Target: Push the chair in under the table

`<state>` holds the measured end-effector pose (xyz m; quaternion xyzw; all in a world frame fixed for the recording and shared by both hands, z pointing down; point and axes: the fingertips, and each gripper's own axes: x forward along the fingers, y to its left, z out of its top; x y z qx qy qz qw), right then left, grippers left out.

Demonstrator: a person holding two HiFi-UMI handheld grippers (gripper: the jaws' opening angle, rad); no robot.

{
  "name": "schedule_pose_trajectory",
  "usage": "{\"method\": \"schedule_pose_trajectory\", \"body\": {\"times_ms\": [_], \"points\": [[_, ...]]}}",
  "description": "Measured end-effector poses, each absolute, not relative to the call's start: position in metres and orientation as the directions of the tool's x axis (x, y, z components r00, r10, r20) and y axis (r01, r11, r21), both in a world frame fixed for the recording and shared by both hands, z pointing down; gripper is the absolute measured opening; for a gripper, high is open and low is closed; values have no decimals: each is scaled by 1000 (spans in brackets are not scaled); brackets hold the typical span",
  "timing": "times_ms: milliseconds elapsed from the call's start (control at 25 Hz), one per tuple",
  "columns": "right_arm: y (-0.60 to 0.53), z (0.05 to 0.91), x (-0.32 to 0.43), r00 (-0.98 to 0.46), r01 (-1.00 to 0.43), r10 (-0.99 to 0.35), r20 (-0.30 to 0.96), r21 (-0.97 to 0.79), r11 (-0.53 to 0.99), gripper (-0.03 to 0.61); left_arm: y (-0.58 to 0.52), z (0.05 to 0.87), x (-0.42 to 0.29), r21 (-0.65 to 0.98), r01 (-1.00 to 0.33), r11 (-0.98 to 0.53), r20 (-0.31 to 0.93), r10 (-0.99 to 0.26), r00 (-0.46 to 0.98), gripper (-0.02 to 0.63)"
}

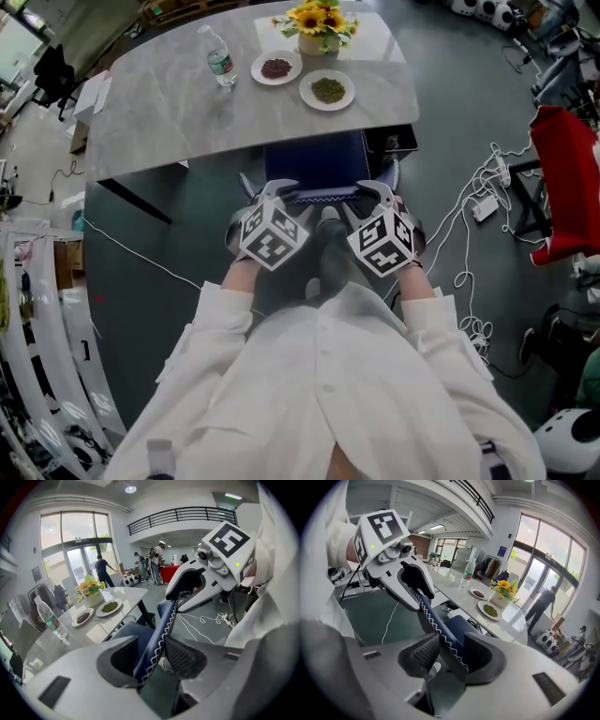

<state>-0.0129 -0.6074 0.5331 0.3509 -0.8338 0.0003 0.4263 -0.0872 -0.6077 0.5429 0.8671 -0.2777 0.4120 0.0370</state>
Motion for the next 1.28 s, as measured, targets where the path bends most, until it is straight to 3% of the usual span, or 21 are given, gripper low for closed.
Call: {"method": "schedule_pose_trajectory", "body": {"times_ms": [1280], "points": [[-685, 534, 2, -381, -560, -585, 716, 324, 762, 164, -679, 542, -71, -145, -516, -844, 740, -439, 510, 172]]}}
